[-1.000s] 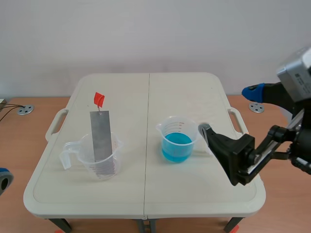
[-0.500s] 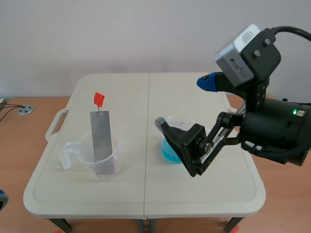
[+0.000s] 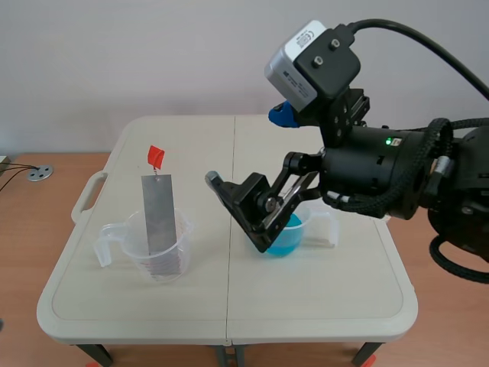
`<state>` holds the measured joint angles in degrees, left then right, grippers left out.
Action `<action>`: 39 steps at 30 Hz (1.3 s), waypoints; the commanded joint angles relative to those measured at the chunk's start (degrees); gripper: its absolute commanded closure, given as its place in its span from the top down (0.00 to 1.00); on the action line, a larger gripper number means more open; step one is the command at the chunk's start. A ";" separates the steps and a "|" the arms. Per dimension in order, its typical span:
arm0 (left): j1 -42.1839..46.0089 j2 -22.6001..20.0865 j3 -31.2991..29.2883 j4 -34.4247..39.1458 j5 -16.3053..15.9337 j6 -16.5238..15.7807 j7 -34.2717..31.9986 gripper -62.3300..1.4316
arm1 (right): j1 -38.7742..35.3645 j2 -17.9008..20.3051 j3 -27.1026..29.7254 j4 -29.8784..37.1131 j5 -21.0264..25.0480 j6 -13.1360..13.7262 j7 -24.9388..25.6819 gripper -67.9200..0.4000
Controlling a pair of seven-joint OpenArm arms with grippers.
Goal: Hold the metal plate by the orange handle, dip it into the blue solution, take it out and point at it, then put the plate back in the beaker on the left.
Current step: 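Lift the metal plate out of the left beaker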
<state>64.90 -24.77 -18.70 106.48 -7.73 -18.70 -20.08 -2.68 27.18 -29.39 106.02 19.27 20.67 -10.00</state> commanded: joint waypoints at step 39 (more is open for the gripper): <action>0.00 0.13 -0.20 0.39 -0.55 -0.09 -1.14 0.08 | 21.38 -18.56 -9.66 -36.52 -5.79 1.49 11.34 0.96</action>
<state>64.88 -24.77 -18.68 106.48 -7.73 -18.70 -20.10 17.30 8.91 -39.16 68.69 13.23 21.96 0.01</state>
